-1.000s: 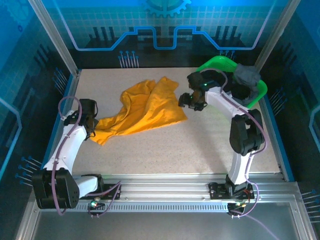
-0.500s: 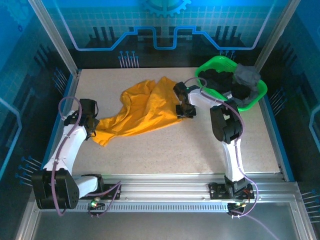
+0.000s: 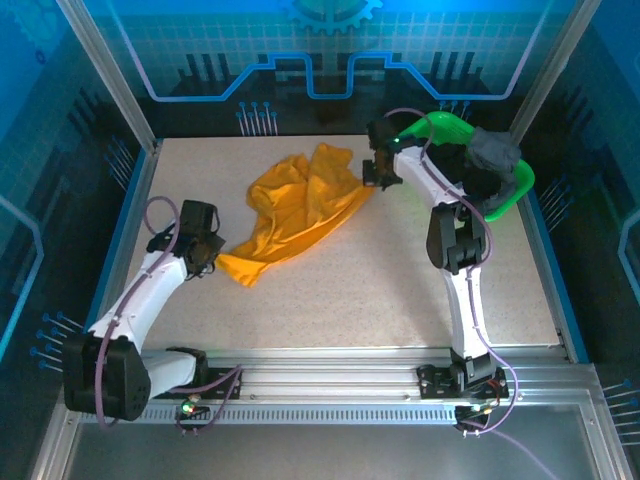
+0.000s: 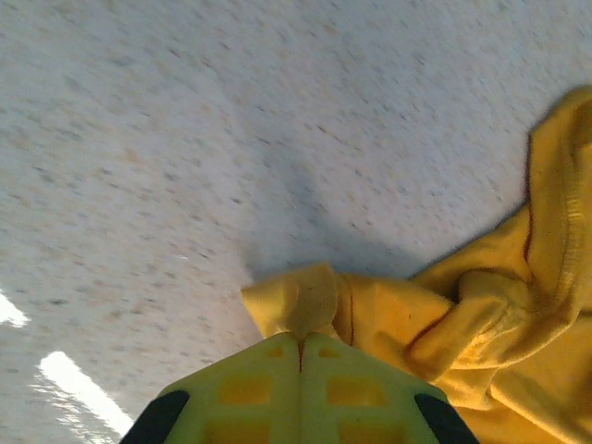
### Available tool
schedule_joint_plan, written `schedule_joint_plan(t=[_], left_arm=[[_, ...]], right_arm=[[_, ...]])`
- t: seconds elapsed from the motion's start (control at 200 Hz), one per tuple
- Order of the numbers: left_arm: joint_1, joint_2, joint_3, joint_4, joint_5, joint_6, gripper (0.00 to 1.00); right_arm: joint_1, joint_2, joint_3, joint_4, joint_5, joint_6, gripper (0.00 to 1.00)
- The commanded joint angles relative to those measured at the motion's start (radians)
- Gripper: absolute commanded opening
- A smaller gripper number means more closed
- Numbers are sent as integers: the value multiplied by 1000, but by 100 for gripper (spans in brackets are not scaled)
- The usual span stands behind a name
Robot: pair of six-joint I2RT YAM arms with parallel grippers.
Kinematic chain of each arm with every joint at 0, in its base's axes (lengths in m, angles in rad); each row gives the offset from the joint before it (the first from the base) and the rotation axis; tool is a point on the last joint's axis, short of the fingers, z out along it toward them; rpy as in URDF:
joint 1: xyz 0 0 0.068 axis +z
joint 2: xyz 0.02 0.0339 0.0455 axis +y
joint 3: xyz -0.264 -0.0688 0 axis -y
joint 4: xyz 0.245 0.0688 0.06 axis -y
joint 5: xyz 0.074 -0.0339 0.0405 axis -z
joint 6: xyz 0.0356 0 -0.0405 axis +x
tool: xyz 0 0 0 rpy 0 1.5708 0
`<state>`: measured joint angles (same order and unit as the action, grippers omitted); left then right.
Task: Fold and stack the t-shirts
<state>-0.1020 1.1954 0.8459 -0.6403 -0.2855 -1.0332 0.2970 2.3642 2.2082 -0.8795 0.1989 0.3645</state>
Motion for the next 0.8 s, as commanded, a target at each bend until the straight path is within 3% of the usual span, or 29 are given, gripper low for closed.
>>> schedule_joint_plan(t=[0.0,0.19,0.43,0.605,0.795], left_arm=[[-48,47,7,61,65,-55,0],[-82,93,46,89,123,-58,0],[-85,104,79,106,158,-39,0],[-71,99,96,83,118,-28,0],[6,91,181,86,140,-10,0]], right_arm=[[-65,117,123,-106,41,17,0],[-147,232,318,-188,41,70,0],[-209,212,302,-180,55,68,0],[-129,146,287,-113,-12,-25,0],[-42,-31,215,-89,21,29,0]])
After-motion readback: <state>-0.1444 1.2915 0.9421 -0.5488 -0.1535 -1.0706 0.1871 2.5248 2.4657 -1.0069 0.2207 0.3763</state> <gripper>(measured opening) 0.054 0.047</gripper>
